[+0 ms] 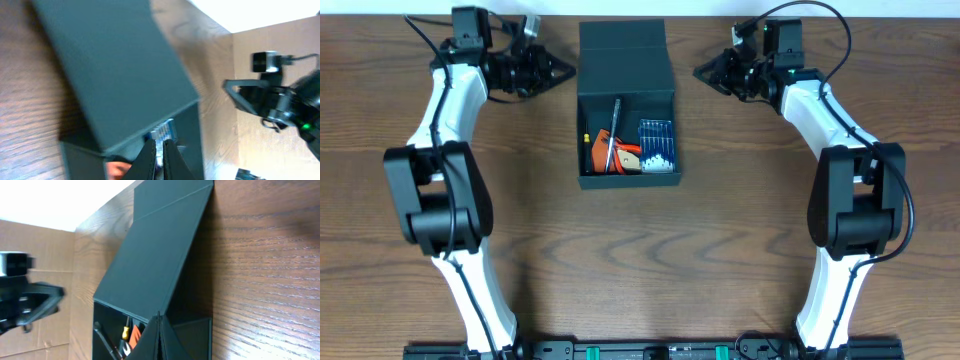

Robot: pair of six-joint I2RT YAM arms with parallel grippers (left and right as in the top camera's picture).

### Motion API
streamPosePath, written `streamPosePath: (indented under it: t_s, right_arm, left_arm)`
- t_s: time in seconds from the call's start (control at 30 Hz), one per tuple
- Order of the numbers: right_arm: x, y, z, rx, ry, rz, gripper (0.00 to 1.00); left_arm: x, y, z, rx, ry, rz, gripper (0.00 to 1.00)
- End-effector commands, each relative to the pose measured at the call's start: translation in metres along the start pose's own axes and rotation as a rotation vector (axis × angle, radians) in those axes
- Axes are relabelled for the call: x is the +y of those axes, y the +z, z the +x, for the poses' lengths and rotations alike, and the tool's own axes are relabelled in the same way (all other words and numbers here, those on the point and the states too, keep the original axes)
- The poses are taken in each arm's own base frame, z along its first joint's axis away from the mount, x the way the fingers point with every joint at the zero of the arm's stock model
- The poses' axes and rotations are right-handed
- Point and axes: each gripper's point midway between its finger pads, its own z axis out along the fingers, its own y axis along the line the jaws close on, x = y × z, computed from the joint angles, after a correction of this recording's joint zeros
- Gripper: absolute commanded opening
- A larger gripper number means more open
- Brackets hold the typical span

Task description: Pack container

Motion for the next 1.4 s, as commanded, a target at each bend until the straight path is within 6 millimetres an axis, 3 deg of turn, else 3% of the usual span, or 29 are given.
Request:
streamPosePath:
  t_s: [0.0,0.43,0.87,1.17,1.37]
  right_arm:
    - [-0.013,0.023,0.013,0.045,0.027,0.012,0.02]
    - [-0.046,0.064,0.042,0.148,0.136,-0.073,0.02]
    - [-0.038,0.069,0.039,0.137,0.131,-0.11,0.02]
    - [-0.036,0.069,0.037,0.13,0.125,-0.116,0.01]
    - [-0.029,0.073,0.038,0.127,0.107,-0.132,0.01]
  left_arm:
    - [0.022,0.019,0.015,0.06,-0.084,0.043,0.06]
    - [0.035,0.024,0.017,0.062,-0.098,0.012,0.05]
    - [0.067,0.003,0.004,-0.005,-0.121,-0.098,0.06]
    - [0.067,0.009,0.006,0.005,-0.115,-0.102,0.06]
    - [0.079,0.021,0.015,0.034,-0.163,-0.101,0.06]
